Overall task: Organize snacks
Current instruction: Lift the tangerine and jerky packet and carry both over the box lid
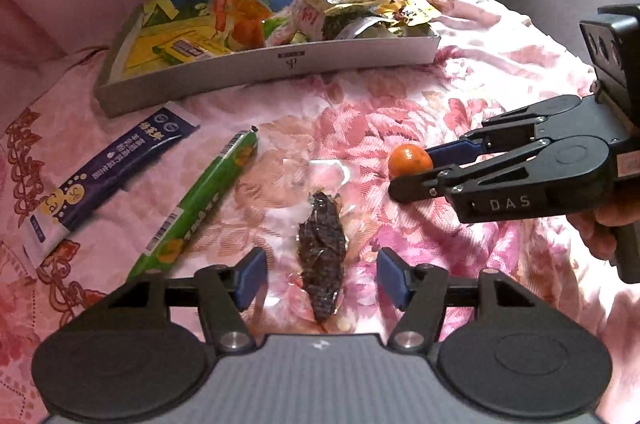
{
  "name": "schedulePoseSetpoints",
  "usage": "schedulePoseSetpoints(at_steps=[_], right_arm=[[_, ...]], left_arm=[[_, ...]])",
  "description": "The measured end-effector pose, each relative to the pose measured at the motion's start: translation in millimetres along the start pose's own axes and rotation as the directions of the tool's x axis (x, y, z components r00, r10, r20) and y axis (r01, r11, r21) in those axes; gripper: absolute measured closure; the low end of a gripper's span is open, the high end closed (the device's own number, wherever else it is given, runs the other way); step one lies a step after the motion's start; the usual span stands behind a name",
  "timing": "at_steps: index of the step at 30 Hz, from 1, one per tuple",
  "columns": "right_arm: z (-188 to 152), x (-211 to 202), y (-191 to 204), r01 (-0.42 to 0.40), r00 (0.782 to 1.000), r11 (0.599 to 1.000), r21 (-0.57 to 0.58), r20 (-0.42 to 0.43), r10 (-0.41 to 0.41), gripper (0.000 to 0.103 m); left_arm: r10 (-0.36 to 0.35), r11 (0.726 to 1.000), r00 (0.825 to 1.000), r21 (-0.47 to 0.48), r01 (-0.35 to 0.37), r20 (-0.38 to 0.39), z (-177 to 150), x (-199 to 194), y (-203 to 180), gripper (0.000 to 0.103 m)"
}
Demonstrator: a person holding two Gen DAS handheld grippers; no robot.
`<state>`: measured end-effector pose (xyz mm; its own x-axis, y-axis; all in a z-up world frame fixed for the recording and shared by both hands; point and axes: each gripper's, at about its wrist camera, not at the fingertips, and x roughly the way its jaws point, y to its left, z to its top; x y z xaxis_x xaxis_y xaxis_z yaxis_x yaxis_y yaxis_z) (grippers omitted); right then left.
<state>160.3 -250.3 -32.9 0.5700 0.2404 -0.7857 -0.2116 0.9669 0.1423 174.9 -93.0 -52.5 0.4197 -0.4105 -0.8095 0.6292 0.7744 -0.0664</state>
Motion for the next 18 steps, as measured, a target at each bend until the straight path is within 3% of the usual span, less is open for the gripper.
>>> schedulePoseSetpoints(at_steps=[7,13,18], right_arm=[[2,-2,-6,-0.015,1.0,0.999,0.039,-0.01,0.015,0.062],[2,-1,-4,-0.015,1.0,0.999,0.037,-0.009,0.015,0.059],[1,-1,2,0.016,1.0,1.0,-0.003,0.0,-0.016,0.067]], left_arm=[[0.05,0.998,0.998,0.042,-0.049,-0.032,5,13,-12,0.037],[0.093,0.995,0.995,0.047,-0.092,-0.037,6,13,-14,0.052],[0.13,0.99,0.991,0.062,-0.127,-0.033,6,11,-20,0.054]])
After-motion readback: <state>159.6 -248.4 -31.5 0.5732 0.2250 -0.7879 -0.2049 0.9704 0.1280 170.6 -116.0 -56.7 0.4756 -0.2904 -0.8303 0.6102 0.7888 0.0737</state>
